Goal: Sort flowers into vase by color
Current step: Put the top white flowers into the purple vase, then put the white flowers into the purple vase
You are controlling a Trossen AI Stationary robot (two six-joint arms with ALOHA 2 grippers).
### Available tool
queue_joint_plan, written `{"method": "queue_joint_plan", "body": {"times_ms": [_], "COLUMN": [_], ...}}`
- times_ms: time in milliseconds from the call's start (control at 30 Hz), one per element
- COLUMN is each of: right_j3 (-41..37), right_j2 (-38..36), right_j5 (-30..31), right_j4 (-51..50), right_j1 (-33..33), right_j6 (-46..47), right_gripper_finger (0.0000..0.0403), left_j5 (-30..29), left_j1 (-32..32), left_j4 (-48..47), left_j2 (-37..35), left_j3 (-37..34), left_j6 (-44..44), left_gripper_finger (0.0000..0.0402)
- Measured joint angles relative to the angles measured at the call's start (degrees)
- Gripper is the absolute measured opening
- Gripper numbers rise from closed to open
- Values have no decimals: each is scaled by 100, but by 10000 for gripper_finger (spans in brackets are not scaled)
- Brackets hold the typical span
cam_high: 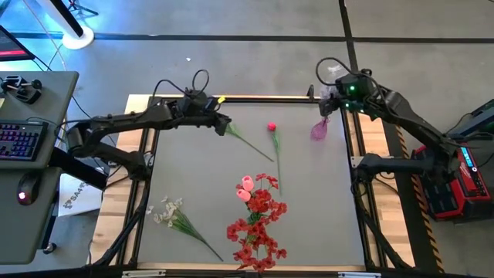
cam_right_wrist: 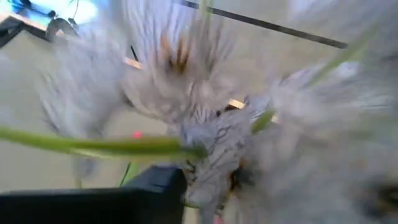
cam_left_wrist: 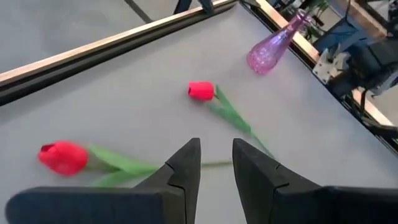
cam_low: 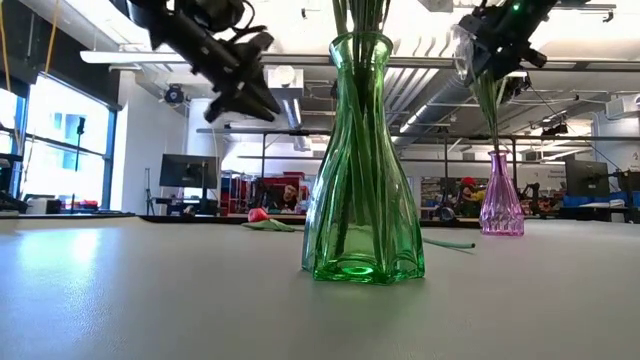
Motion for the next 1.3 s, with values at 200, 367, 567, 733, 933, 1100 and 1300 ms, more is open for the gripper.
{"method": "queue_joint_plan", "body": {"times_ms": [200, 367, 567, 733, 933, 1100, 1300], "right_j3": [551, 1342, 1985, 2050, 2046, 2046, 2044], "right_j2": [-30, -82, -86, -77, 22, 37, 35], "right_j5": [160, 484, 494, 334, 194, 9, -55], "right_j4": [-393, -416, -418, -497, -909, -1108, -1313], "right_j1": [0, -2, -2, -2, 2, 4, 4], "right_j6": [397, 381, 199, 62, 49, -91, -253], "right_gripper_finger": [296, 332, 320, 310, 309, 309, 309], "left_j5": [-585, -1242, -2146, -2313, -2219, -1499, -187], "left_j1": [-402, -1041, -2366, -3587, -4996, -5848, -6502], "left_j4": [-797, -1824, -2846, -3479, -3372, -2662, -2008], "left_j2": [-479, -767, -878, -716, -256, 238, 877], "left_j3": [2, 2, 2, 4, 4, 4, 11], "left_j6": [-585, -2321, -4651, -6759, -8887, -9690, -9758], "left_gripper_finger": [79, 78, 78, 78, 78, 78, 78]}}
